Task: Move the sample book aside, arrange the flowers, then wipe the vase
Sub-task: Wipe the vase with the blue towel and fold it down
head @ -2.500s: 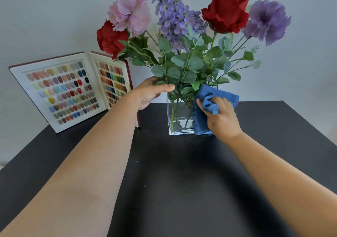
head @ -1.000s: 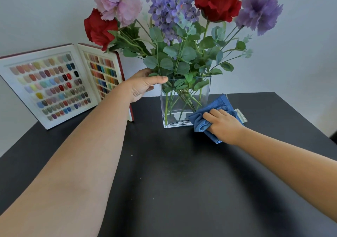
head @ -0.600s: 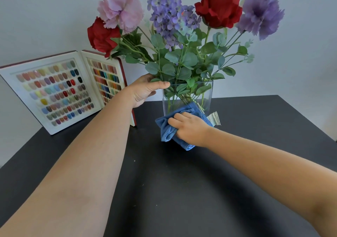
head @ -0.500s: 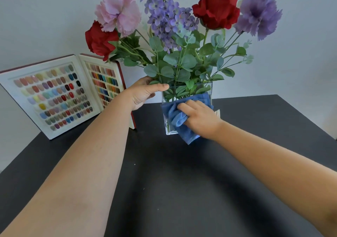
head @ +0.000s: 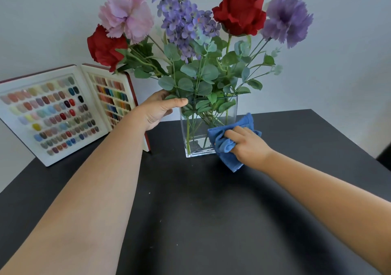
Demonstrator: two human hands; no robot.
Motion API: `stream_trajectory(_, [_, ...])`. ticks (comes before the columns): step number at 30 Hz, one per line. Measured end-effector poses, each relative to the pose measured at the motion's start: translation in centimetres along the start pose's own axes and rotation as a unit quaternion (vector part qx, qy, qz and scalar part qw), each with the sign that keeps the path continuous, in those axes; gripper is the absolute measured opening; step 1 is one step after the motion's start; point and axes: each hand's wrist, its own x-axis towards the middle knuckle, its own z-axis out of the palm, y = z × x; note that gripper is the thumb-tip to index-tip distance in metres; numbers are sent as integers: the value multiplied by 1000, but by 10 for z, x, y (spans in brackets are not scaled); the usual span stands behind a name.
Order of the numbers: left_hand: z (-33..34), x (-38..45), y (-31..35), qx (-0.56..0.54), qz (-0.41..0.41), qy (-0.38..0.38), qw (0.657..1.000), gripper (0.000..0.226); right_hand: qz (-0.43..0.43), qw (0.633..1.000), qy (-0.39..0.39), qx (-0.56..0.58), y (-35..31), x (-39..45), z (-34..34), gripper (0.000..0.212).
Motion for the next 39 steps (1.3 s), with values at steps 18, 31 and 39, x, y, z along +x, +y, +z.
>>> stream_trajectory(18, [2, -4, 4, -13, -5, -2, 1000, 61, 86, 995, 46, -17, 9, -6, -11, 60])
stream_trajectory(31, [6, -6, -1, -64, -9, 24, 998, 45, 166, 964, -199, 65, 11, -12, -16, 48])
stream_trajectory(39, [58, -49, -43, -109, 32, 361, 926, 77, 388, 839, -48, 379, 11, -20, -28, 39])
